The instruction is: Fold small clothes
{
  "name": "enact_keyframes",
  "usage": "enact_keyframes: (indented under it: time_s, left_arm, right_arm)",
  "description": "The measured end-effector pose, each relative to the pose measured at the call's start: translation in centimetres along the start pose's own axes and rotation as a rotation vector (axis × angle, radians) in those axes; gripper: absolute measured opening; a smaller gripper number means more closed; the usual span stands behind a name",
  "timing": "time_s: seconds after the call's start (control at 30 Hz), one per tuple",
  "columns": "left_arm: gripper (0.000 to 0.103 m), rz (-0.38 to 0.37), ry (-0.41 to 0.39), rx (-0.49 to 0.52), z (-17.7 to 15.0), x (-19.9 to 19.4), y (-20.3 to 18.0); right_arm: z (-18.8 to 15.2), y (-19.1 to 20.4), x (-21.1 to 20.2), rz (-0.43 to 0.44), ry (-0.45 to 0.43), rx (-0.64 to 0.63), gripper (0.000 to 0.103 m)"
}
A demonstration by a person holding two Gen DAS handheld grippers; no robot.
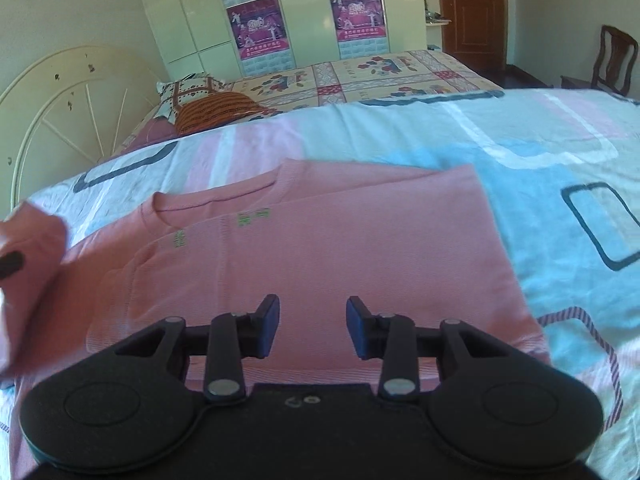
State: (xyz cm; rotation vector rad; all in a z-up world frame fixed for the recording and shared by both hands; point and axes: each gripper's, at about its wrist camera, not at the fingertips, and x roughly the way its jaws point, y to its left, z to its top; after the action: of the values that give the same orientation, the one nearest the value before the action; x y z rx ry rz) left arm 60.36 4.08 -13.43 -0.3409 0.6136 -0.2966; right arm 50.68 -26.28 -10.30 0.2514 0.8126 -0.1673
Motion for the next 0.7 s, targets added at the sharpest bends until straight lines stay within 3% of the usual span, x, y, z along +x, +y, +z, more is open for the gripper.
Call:
enact_keyframes:
  time_s: [0.13, 0.3, 0.4, 0.47, 0.5, 0.53, 0.6, 0.7]
  left_arm:
    - [0.008, -0.034, 0.059, 0.110, -1.4, 2.0, -7.3]
    - [0.008, -0.009, 0.150, 0.238, -3.8, 3.8, -13.0]
    - [0.009, 0.046, 0.212, 0.346, -5.4, 5.2, -15.6]
    - [0.035, 0.058, 0.242, 0.440, -6.6, 5.6, -17.4]
    - [0.060, 0.037, 0.226, 0.463, -6.6, 5.1, -18.1]
    - [0.069, 0.017, 0.216, 0.460, -6.4, 4.5, -18.4]
    - [0.069, 0.003, 0.178, 0.449, -5.9, 2.6, -18.3]
    - [0.069, 0.046, 0.110, 0.400, -5.3, -1.5, -14.9]
  right_arm:
    - [-0.2, -2.6, -0.8, 0.006, -0.006, 0.034, 0.037]
    - [-0.3, -5.7, -1.5, 0.009, -0.007, 0.082, 0.037]
    - [-0.4, -7.1, -1.6, 0.040, 0.010, 0.100, 0.037]
    - [-0.6, -7.4, -1.6, 0.058, 0.018, 0.110, 0.041]
    - [-0.7, -7.6, -1.5, 0.066, 0.020, 0.116, 0.043]
    - [-0.7, -7.6, -1.4, 0.080, 0.022, 0.124, 0.048]
    - [-0.6, -7.3, -1.1, 0.115, 0.025, 0.135, 0.050]
    - [-0.6, -6.3, 0.0, 0.158, 0.038, 0.131, 0.051]
